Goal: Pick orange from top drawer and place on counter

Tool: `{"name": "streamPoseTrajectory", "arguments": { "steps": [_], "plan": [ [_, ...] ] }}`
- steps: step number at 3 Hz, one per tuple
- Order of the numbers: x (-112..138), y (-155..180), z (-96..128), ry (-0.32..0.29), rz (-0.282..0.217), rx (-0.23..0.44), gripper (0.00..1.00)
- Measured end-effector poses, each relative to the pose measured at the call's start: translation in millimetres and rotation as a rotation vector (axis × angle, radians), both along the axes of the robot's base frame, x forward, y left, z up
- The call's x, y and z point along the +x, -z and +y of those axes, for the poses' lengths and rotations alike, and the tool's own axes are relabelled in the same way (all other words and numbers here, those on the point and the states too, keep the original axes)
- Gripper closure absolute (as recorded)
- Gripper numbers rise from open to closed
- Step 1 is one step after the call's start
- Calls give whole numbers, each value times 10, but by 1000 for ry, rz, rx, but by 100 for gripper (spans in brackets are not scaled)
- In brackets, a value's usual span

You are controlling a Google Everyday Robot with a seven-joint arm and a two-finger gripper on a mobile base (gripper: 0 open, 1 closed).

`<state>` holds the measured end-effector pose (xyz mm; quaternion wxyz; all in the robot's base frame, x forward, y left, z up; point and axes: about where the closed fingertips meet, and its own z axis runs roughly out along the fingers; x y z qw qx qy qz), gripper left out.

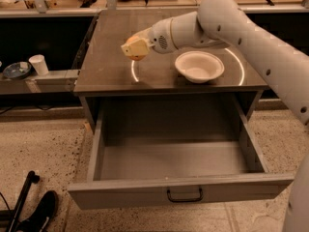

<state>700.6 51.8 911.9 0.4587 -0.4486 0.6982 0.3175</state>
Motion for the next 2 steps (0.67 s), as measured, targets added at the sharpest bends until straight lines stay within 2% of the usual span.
{"name": "streamPoseTrajectory", "arguments": {
  "steps": [1,2],
  "plan": [
    [178,334,96,16,62,-40,97],
    [239,448,138,4,65,-72,74]
  ]
}}
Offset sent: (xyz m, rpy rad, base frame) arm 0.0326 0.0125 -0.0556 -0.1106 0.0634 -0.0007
